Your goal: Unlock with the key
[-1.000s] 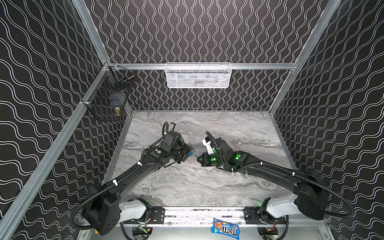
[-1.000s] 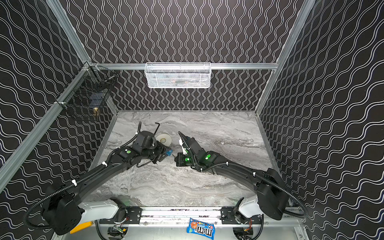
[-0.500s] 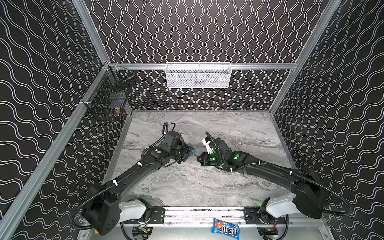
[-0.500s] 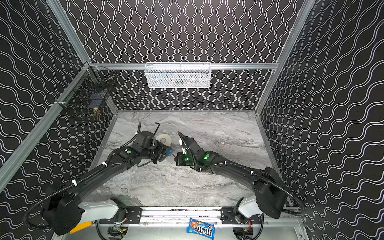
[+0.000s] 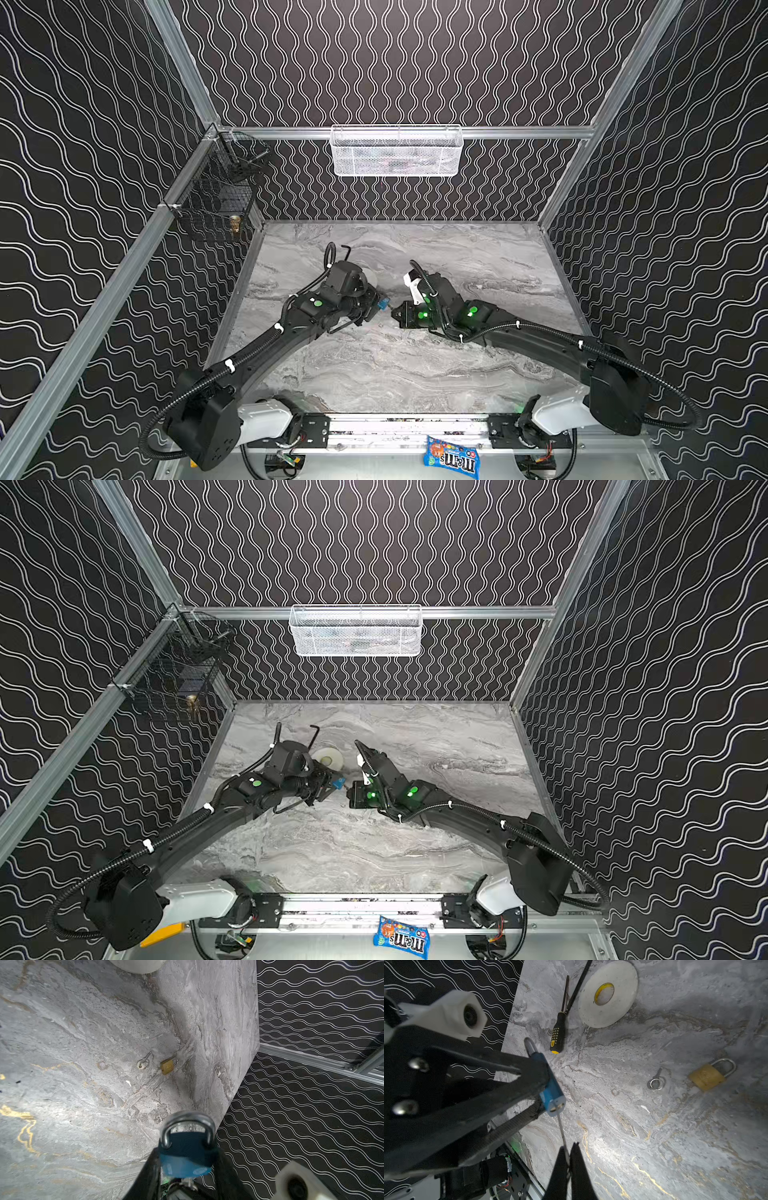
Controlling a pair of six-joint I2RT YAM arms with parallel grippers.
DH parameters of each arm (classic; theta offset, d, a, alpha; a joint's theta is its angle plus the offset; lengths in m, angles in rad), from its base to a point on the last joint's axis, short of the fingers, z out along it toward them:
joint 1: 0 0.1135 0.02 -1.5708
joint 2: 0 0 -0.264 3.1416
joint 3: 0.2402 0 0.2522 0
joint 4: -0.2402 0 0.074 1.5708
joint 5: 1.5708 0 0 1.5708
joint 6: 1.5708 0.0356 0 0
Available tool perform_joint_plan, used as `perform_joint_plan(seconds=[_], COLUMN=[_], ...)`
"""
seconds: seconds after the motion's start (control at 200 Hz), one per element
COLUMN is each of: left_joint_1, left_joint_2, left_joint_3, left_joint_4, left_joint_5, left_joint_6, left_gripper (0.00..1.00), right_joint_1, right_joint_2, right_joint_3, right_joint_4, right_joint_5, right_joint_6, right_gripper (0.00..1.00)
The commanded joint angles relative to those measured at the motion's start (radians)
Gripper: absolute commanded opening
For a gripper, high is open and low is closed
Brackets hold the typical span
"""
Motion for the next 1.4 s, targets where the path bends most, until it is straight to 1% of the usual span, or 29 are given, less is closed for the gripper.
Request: perform_joint_plan(seconds=[0.0, 0.32, 0.475, 0.606, 0.861, 0.981, 1.111, 1.246, 1.396], left_joint_1=[0.000, 0.000, -0.003, -0.003, -0.003, -0.002, -0.002, -0.002, -0.002], left_joint_2=[0.003, -0.003, -0.009, -0.020, -0.019, -0.016, -0.015, -0.005, -0.006], left_joint_3=[0.005, 0.015, 0.013, 0.006, -0.002, 0.011, 0.006, 0.013, 0.018], left_joint_4=[0.030, 0.031, 0.035, 0.043, 0.065, 0.027, 0.018, 0.004, -0.007], left_joint_5=[0.025, 0.032, 0.048, 0.055, 0.065, 0.047, 0.029, 0.015, -0.005], left_joint_6=[0.003, 0.009, -0.004, -0.015, -0.025, -0.002, 0.002, 0.009, 0.017], left_gripper=[0.03, 0.02, 0.02, 0.02, 0.02, 0.02, 0.02, 0.02, 0.02], right_joint_1=[0.001, 0.002, 0.000, -0.002, -0.002, -0.004, -0.004, 0.000, 0.003], right_joint_2=[-0.009, 0.015, -0.009, -0.011, 0.006, -0.013, -0.025, -0.006, 0.002], right_joint_3=[0.007, 0.023, 0.008, 0.006, 0.021, 0.008, 0.015, 0.035, 0.023], right_joint_4=[0.048, 0.041, 0.074, 0.063, 0.027, 0.075, 0.087, 0.063, 0.076], right_joint_5=[-0.005, -0.019, 0.027, 0.069, 0.037, -0.016, -0.035, -0.037, -0.040], right_joint_6=[-0.004, 0.002, 0.033, 0.040, 0.003, -0.023, -0.007, 0.024, 0.046], right_gripper=[0.00, 0.00, 0.00, 0.00, 0.00, 0.00, 0.00, 0.00, 0.00])
